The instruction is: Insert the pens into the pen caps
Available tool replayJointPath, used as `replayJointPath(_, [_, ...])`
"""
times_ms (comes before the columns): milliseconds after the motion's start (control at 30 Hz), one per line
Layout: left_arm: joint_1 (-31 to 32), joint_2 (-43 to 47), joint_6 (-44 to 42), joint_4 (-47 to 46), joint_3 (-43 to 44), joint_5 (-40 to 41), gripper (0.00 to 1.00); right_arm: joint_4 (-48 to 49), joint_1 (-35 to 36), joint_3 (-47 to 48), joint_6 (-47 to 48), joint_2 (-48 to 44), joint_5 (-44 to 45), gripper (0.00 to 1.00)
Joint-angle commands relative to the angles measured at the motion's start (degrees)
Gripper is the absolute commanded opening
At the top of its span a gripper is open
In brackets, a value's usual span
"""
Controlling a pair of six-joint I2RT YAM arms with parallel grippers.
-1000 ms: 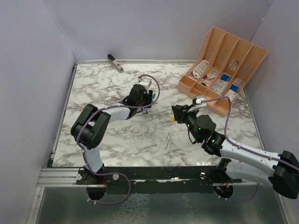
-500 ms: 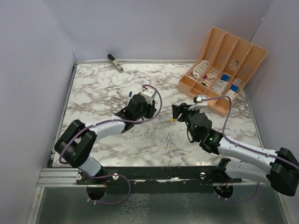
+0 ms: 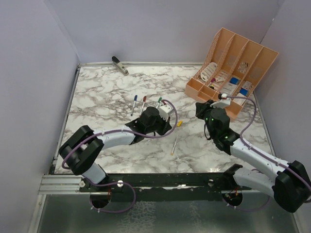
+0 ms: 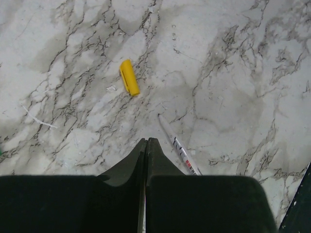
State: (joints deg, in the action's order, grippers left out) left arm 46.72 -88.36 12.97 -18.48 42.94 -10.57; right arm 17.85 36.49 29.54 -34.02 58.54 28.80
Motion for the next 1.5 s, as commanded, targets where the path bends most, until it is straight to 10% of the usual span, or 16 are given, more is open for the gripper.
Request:
replayJointPath(0, [1.7, -1.6, 0.3, -1.1, 0.6, -2.9, 0.0, -3.4, -3.7, 0.6, -3.2, 1.4, -11.6, 0.01])
replayJointPath(567, [9.6, -11.2, 2.0, 7.9, 7.3, 5.8, 0.18, -7.1, -3.7, 2.4, -3.0, 2.7, -9.5, 0.14])
replayJointPath(700, [9.9, -11.8, 3.8, 9.1, 7.8, 9.4, 0.36, -6.4, -3.7, 1.9, -3.0, 2.1, -10.3, 0.1])
replayJointPath(1467, [15.1, -12.7, 8.4, 22.9, 9.4, 17.9, 0.38, -5.3, -3.7, 0.4, -4.6, 1.1, -11.6, 0.06])
